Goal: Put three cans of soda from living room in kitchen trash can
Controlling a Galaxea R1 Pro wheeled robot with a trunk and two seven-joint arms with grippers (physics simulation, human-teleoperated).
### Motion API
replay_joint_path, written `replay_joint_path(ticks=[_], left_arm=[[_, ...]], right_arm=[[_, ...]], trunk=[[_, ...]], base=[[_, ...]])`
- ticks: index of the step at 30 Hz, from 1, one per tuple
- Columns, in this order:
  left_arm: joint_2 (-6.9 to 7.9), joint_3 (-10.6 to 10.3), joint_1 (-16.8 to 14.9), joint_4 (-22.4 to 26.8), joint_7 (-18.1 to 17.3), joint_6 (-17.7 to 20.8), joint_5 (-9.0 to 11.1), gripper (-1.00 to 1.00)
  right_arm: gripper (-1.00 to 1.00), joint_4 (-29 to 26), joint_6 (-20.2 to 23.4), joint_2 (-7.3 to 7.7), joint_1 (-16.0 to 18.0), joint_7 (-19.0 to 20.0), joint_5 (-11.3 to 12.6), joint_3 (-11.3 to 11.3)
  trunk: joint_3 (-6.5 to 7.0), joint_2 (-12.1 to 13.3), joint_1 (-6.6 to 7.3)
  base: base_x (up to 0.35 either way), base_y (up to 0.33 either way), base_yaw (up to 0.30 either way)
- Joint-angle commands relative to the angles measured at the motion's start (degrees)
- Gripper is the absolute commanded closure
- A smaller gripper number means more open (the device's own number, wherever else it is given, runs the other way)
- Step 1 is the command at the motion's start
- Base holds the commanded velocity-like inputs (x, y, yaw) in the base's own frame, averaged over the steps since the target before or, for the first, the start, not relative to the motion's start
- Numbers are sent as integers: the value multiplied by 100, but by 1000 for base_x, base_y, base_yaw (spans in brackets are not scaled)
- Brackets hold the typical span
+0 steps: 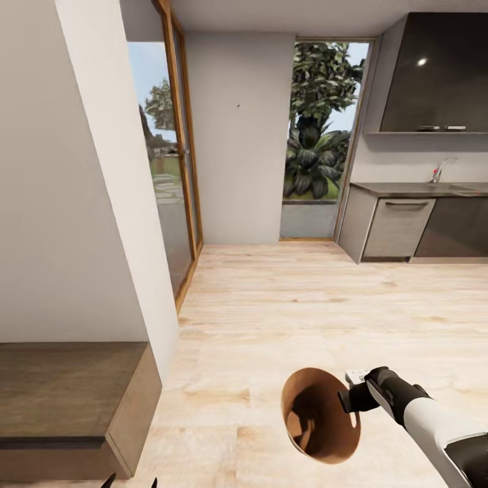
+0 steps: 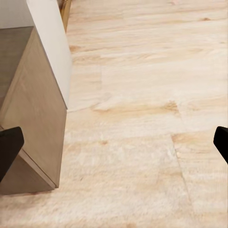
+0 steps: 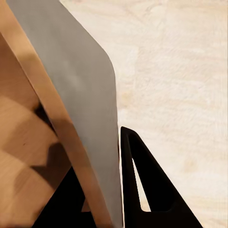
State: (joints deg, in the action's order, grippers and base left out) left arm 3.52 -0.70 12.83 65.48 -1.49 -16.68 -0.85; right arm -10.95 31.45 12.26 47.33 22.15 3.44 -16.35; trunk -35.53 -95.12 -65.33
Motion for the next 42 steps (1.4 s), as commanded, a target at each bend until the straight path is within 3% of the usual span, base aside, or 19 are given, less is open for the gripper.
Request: replay_joint_path(ticks=[1,42], left_arm=[[0,0,0,0,0,0,-1,-100],[2,0,0,3,0,2,1,-100]], right_arm=[[100,-5,7,-8,4,33,54,69],[100,-3,1,-57,-63,52,52,62]], trunk=[[19,41,23],[755,1686,923]], base=[[0,0,0],[0,0,0]])
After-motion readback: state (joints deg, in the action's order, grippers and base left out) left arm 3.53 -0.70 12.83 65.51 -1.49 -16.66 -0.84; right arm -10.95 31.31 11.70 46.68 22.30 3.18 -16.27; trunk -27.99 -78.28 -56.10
